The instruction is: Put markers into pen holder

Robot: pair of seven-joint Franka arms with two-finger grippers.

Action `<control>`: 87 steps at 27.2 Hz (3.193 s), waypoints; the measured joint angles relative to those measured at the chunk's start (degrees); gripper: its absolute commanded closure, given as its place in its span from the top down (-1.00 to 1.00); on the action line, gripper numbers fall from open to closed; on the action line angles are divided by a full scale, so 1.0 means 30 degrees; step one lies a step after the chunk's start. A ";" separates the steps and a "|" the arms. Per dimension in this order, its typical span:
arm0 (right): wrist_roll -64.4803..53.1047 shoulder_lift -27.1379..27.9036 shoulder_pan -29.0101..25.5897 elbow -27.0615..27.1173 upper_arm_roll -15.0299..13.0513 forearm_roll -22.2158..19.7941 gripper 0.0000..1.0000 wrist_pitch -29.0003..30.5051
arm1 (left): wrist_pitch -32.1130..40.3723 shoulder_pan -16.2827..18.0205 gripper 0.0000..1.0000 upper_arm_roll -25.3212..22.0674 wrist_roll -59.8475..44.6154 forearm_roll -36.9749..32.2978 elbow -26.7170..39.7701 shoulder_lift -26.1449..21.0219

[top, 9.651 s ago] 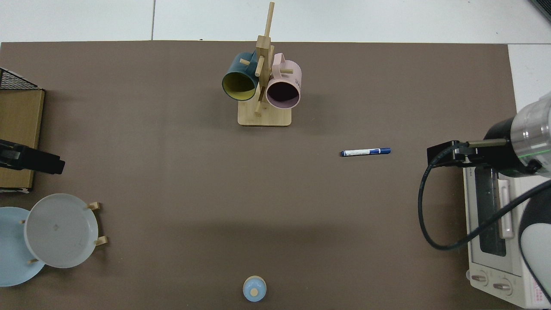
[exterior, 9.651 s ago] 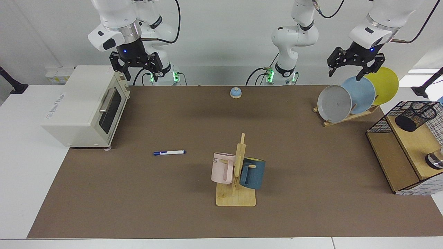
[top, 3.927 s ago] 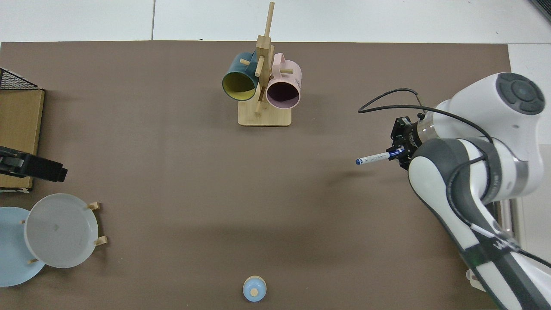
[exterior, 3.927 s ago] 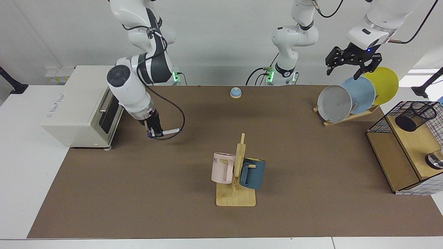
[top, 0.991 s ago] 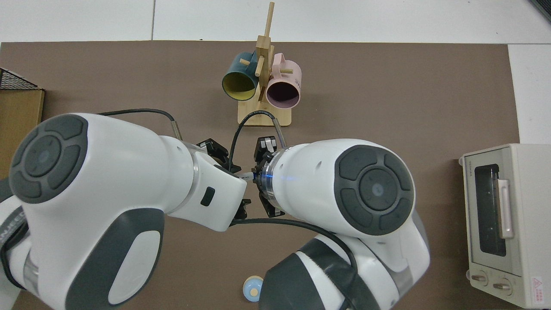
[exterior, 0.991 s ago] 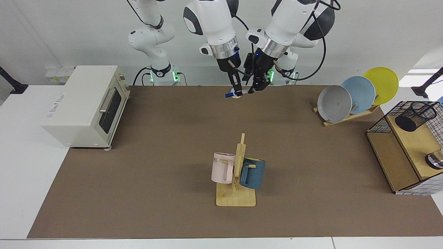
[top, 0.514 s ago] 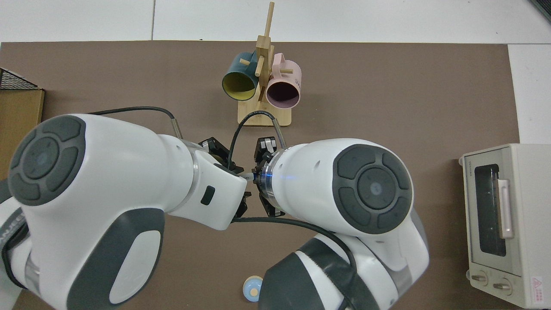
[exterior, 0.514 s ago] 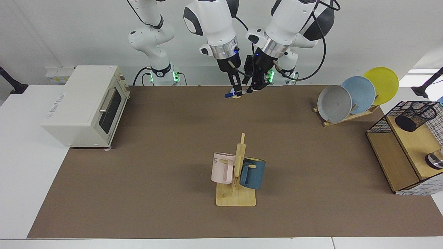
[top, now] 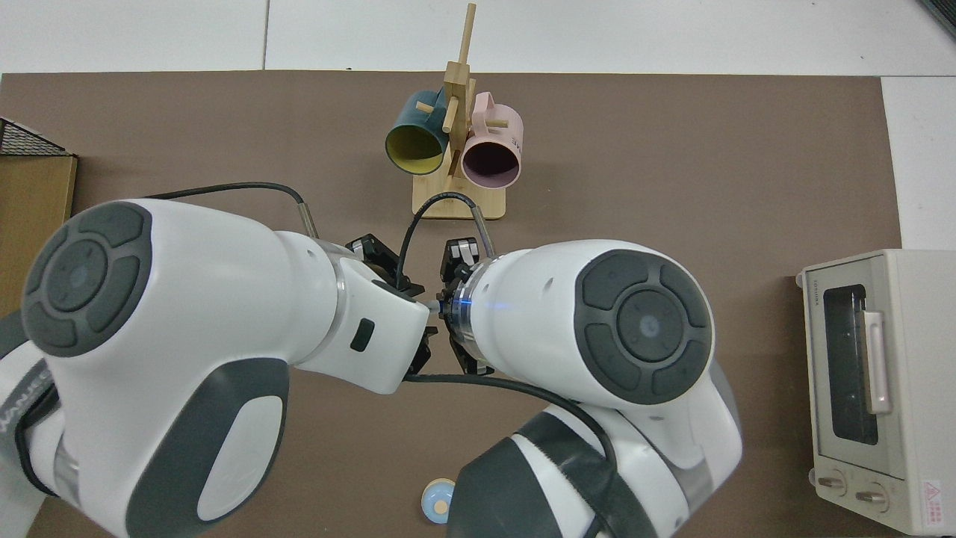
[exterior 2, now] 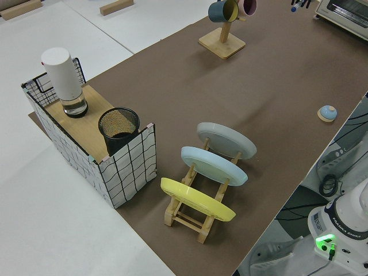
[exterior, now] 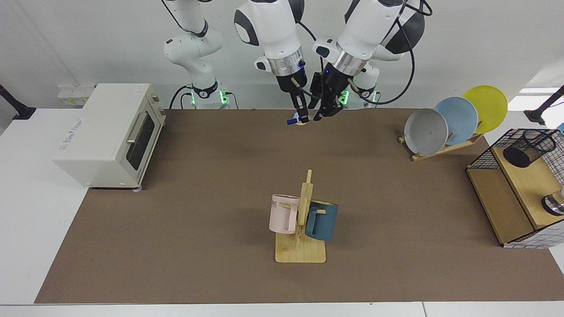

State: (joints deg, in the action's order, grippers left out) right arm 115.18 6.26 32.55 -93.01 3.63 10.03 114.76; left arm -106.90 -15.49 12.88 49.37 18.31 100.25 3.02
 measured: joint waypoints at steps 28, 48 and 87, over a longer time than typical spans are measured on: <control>-0.0611 0.0005 -0.0010 0.0182 -0.0042 0.0008 -1.00 -0.0081 | -0.0082 0.0001 -1.00 -0.0154 0.0818 -0.0272 0.0211 -0.0018; -0.2360 0.0005 -0.0021 0.0256 -0.0149 0.0024 1.00 -0.0379 | -0.0474 0.0249 -1.00 -0.0515 0.0671 -0.0727 0.0182 0.0000; -3.2343 -0.2024 -0.7838 0.0279 -0.0526 -0.3728 1.00 -0.7501 | 0.2533 0.7307 -1.00 -0.1354 0.3188 -0.9823 -0.1642 0.0588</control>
State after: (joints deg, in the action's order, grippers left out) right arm 18.15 0.18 9.04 -92.17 2.05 -1.16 92.25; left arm -99.30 6.44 8.81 58.93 -11.16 95.33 4.78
